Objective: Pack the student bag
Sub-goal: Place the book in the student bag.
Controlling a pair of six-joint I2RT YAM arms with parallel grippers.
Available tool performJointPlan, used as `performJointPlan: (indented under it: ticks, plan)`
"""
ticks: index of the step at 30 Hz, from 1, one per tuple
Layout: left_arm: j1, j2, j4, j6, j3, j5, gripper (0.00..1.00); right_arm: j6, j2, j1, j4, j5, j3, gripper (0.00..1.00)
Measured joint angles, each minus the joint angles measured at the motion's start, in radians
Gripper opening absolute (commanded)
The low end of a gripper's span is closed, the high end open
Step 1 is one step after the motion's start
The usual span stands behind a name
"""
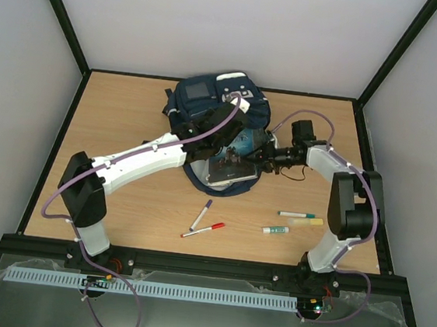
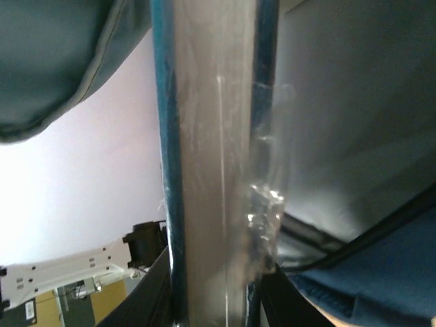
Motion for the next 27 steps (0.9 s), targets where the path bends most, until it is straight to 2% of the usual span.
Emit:
performJointPlan:
  ticks: [4,8,12,15,22,27]
  plan:
    - [0.0,-0.006,0.0,-0.002,-0.003,0.004,0.03,0.028,0.071,0.008,0.036,0.04,0.039,0.04]
    - [0.0,-0.008,0.002,-0.003,-0.007,0.006,0.03,0.021,0.145,0.023,0.064,0.045,0.097,0.23]
    - [0.0,-0.019,0.008,-0.003,-0.018,0.005,0.03,-0.01,0.156,0.028,0.048,0.078,0.128,0.47]
    - [0.0,-0.03,0.014,-0.003,-0.03,0.005,0.02,-0.041,0.144,0.029,0.031,0.133,0.129,0.57]
    - [0.001,-0.061,0.017,-0.003,-0.061,0.009,0.02,-0.136,0.037,0.029,-0.01,0.264,0.082,0.64]
    - [0.014,-0.114,0.027,-0.009,-0.119,0.034,0.02,-0.205,-0.045,0.029,-0.031,0.332,0.034,0.64]
